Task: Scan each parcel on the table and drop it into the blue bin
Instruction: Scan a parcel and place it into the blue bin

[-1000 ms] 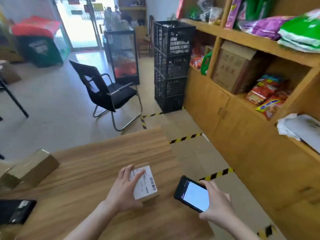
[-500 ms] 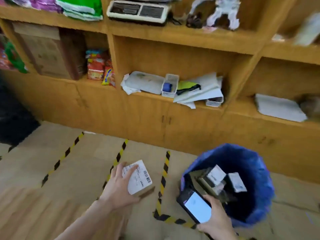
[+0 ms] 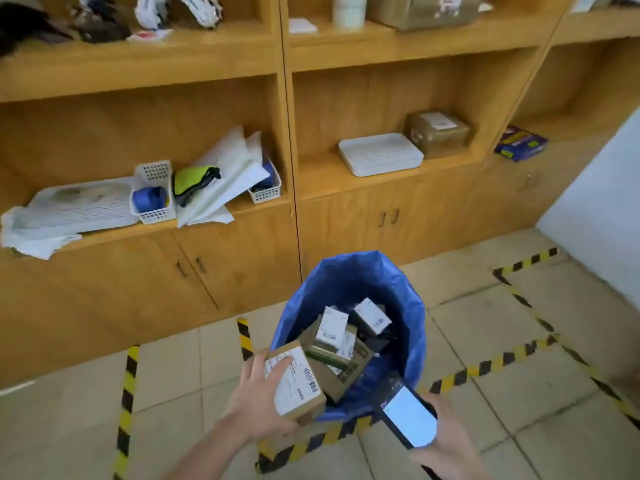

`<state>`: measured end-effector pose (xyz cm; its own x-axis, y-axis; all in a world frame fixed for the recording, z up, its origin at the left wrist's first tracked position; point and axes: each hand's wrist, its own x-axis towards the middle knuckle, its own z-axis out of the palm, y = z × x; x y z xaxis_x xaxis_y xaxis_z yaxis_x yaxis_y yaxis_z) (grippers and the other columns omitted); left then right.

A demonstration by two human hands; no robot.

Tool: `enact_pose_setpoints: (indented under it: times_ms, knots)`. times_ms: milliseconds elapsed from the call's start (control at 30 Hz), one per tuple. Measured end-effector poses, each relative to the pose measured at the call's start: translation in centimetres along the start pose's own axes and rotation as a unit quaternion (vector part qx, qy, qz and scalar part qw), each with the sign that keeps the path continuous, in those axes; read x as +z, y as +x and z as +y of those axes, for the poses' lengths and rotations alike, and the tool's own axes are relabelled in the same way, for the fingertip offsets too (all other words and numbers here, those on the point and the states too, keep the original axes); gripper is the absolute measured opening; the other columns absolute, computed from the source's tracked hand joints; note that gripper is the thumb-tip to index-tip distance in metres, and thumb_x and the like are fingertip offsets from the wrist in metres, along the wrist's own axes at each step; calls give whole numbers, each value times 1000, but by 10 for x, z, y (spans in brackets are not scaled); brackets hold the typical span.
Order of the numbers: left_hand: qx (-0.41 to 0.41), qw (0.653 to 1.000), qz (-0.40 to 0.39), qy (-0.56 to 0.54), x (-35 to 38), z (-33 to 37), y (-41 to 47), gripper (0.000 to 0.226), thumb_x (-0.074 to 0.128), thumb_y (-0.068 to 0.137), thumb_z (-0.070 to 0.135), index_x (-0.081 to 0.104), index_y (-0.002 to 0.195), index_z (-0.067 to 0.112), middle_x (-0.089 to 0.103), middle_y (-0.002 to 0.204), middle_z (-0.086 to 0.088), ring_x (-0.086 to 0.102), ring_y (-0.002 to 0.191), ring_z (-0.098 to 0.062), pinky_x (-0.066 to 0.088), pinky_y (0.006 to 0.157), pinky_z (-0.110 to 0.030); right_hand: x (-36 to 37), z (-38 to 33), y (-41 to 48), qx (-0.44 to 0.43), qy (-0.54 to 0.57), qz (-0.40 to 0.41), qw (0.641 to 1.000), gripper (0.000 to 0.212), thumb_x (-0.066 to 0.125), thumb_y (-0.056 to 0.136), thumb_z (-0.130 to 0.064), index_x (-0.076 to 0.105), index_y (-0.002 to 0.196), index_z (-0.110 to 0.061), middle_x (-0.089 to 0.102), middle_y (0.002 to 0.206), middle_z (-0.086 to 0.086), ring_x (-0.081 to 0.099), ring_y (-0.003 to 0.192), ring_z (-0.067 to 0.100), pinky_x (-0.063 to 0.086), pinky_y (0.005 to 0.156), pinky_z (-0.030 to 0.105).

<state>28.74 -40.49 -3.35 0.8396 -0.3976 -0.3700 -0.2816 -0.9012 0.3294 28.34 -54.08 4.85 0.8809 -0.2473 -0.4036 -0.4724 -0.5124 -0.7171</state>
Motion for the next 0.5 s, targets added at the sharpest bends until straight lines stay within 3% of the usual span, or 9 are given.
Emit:
enact_pose_setpoints:
  times_ms: [33,67,100,167,233,300,367,500]
  knots:
    - [8,1000,-5,5,1,6,10,126,57,44,80,7,151,38,0,148,3,1,138,-23,30,113,-39,-66,117,-42,-19,-24,15,999,79,74,44,-24,47,118,-30,50,112,-10,57,102,11,49,84,32]
    - [16,1000,-12,9,2,11,19,126,57,44,81,8,151,37,-1,148,4,0,138,-23,29,114,-39,-96,184,-44,65,51,41,996,78,75,43,-21,47,115,-29,50,111,-8,57,103,14,48,81,30]
    - [20,1000,-21,10,3,15,27,126,57,44,81,8,150,37,-3,148,5,-1,138,-23,28,115,-39,-102,172,-44,98,32,-3,995,70,75,43,-18,50,108,-27,52,105,-7,58,100,16,48,76,25]
    - [26,999,-37,9,7,18,48,126,58,43,82,8,150,37,-5,147,6,-5,138,-23,27,115,-39,-113,185,-38,130,19,13,991,54,76,46,-10,50,89,-30,52,89,-8,58,84,8,41,61,10]
    - [34,998,-46,10,12,18,71,127,59,42,82,9,149,37,-5,147,7,-5,138,-24,28,114,-39,-108,178,-20,127,15,-2,992,55,76,51,-12,46,92,-31,49,92,-10,52,81,3,37,58,7]
    - [45,997,-55,13,15,18,99,127,60,40,81,10,148,38,-5,148,7,-5,139,-24,33,112,-39,-102,193,-6,150,46,12,987,56,74,47,-21,48,96,-31,51,96,-9,52,83,1,40,65,12]
    - [57,996,-65,12,19,17,131,126,63,40,78,10,148,39,-6,150,6,-4,140,-23,36,110,-40,-94,196,11,196,38,32,979,60,69,43,-29,52,101,-31,55,102,-7,55,86,4,47,73,26]
    - [112,988,-107,25,27,18,193,127,69,42,71,11,150,36,-7,153,2,-7,144,-24,31,114,-41,-66,192,46,263,50,81,960,65,66,43,-32,49,106,-39,52,106,-13,58,89,8,46,72,31]
